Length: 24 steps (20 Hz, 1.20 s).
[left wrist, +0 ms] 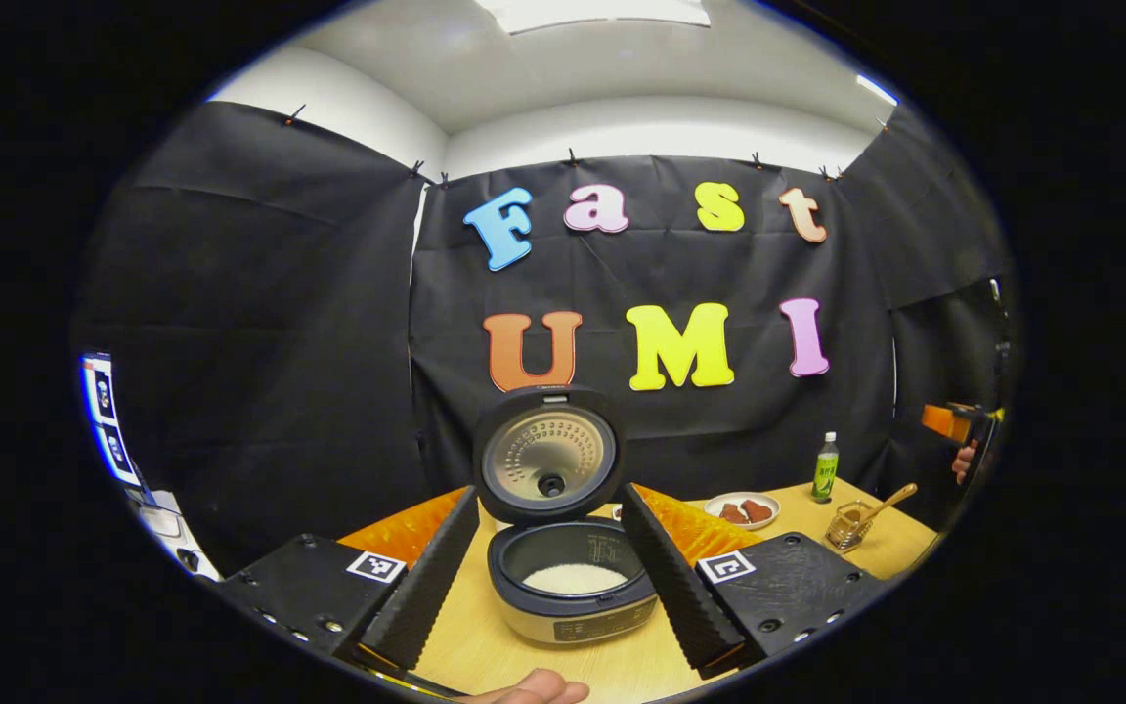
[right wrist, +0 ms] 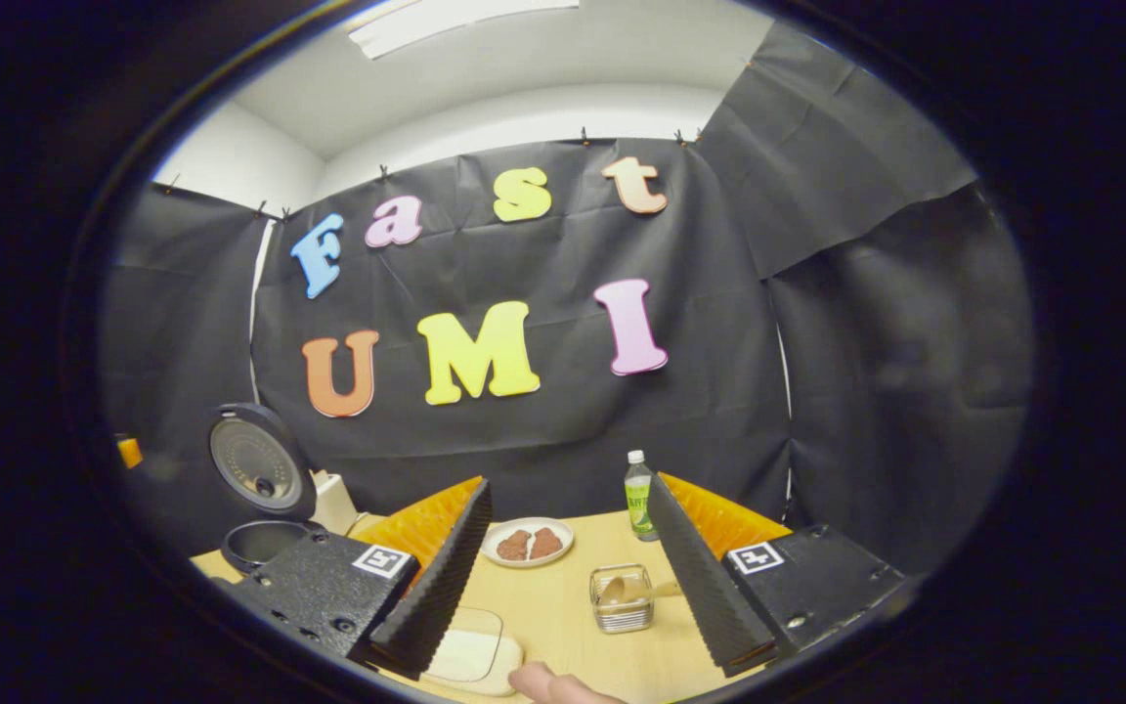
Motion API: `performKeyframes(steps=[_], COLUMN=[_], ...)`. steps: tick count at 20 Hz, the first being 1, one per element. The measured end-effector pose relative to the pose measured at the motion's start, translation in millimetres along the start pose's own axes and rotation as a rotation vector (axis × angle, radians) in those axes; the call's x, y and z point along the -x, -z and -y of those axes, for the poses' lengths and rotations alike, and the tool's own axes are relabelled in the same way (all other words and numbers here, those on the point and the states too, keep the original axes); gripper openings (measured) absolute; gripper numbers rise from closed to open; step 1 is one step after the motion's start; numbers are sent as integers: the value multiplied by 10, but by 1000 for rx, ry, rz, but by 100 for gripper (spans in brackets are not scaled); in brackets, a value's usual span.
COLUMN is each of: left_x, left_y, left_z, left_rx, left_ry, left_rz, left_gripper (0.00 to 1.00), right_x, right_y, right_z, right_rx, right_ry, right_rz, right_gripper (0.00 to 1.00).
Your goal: Close the left gripper, press the button to open the rice cooker; take a wooden spoon from the chopstick holder with the right hand, scoop a spoonful of rice and pour it into the rice cooker, then put the wooden spoon back into the chopstick holder.
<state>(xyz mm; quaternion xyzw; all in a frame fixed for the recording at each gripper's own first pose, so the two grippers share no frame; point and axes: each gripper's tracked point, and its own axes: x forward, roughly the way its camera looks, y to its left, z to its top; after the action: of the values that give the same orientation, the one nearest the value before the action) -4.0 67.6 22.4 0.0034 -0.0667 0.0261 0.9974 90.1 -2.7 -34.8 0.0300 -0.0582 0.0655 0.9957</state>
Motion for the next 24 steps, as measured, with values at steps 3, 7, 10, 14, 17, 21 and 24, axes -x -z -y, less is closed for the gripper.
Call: performKeyframes(steps=[3,7,10,14,17,21,24], left_x=[-212,-589,-1041,-1650,-2000,-2498,-2814], left_y=[-146,-447,-655,-602,-699,-608,-536], left_z=[-73,-156,-360,-362,-439,-221,-302], left_rx=[-13,-26,-44,-76,-108,-76,-92], left_ry=[-11,-51,-132,-155,-221,-177,-212], left_rz=[-23,-5,31,-15,35,30,35], left_gripper=[94,94,94,94,96,95,95], right_x=[299,630,780,924,1016,1036,1039], right_y=[169,346,430,403,463,583,604], right_z=[1,-34,2,223,276,391,463], right_rx=[86,-2,-12,21,13,17,20], right_ry=[28,-5,-44,-14,-42,-42,-33], right_rz=[-36,-96,-99,-69,-66,-76,-69], right_gripper=[100,100,100,99,100,100,100])
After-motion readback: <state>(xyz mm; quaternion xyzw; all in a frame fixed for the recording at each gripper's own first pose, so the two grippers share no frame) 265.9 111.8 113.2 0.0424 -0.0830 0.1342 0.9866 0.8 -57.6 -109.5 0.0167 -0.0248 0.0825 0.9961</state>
